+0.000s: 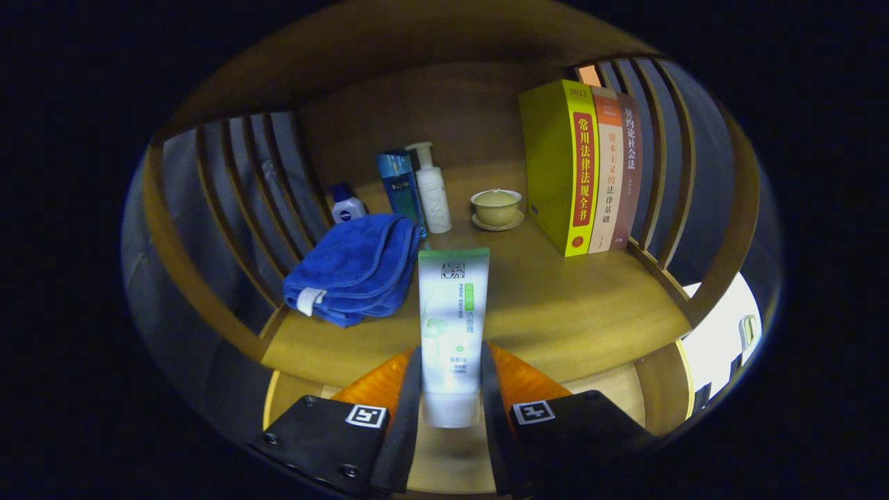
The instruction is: Pull open the drawer, take out the items inside it, and place them on the countertop above the cabinet.
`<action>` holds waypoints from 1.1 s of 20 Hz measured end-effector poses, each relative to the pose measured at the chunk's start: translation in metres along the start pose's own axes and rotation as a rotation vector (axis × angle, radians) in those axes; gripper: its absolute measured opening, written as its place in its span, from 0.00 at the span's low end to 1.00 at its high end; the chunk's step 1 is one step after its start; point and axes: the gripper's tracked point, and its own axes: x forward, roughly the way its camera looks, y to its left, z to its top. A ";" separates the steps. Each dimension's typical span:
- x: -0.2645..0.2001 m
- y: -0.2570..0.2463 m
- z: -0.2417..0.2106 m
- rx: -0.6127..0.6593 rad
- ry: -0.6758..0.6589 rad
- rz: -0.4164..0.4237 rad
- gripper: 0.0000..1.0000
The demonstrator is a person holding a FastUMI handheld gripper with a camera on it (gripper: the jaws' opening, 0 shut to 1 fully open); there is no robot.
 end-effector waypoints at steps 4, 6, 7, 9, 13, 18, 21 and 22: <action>0.031 -0.005 -0.003 0.013 0.031 -0.024 0.52; 0.040 -0.007 -0.003 0.017 0.032 -0.034 0.52; 0.042 -0.008 -0.003 0.018 0.032 -0.035 0.52; 0.047 -0.009 -0.002 0.017 0.033 -0.037 0.52; 0.049 -0.011 -0.001 0.007 0.028 -0.046 0.53; 0.044 -0.011 0.000 0.014 0.009 -0.033 0.65; 0.035 -0.012 0.008 0.034 -0.039 -0.024 0.85; 0.030 -0.012 0.012 0.039 -0.068 -0.024 0.87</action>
